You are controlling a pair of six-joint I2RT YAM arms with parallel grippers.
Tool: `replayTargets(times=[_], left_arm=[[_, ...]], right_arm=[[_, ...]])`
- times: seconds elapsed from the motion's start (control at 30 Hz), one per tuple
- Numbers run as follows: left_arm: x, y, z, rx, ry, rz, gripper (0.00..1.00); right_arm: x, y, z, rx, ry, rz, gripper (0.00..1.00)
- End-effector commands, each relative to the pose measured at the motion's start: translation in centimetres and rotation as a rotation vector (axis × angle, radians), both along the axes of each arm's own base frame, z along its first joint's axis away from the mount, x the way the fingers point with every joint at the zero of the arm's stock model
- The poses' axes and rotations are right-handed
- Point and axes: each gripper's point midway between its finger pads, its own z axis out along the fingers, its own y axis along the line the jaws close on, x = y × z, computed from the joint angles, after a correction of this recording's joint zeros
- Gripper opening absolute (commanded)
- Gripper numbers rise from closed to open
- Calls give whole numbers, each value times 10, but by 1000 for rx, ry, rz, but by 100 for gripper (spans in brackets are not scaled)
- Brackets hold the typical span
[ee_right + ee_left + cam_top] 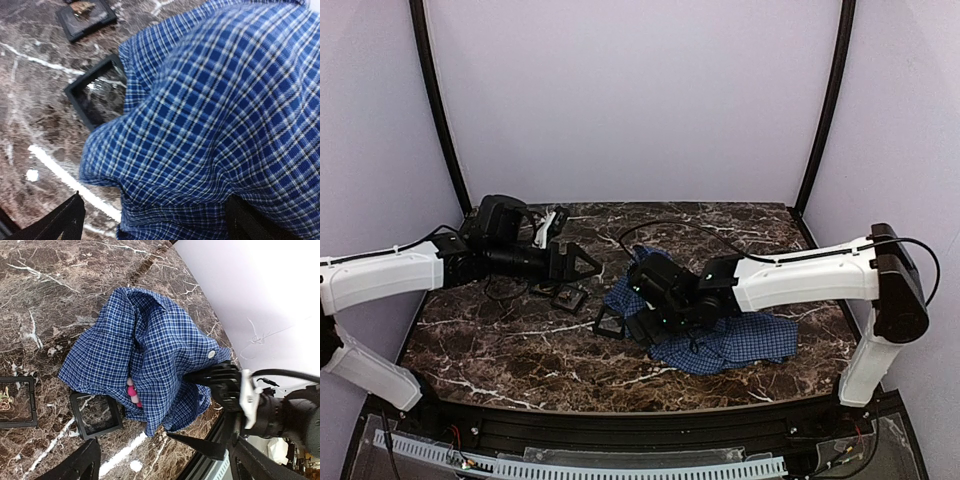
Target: Remove the brooch from the garment
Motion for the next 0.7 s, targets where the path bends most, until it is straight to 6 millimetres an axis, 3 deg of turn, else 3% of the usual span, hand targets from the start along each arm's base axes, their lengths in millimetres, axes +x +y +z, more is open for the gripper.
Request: replayTargets(times=[0.0,0.1,0.13,0.2,0.3,0.4,0.43,0.67], left_arm=[[-1,14,3,14,-10,53,90],[-1,19,4,21,-17,69,91],[-2,20,4,25,-19,72,91],[-1,22,6,32,-24,75,91],[0,21,11,36,-43,65,92],[1,15,18,24,-66,30,92],[1,11,26,7,-76,12,92],[5,-18,53,-77,-114,-110,91]], right_arm=[[22,-10,-24,-136,-91,-78,99],[34,-22,-38,-195,-104,-147,98],[39,-27,-40,-196,-101,-168,93],[46,-33,-37,-178,-99,-202,72],[57,-36,-15,-64,-64,-222,34],[61,-29,30,178,10,-175,5],[63,-31,37,231,36,-165,0],[51,-21,129,719,223,83,0]])
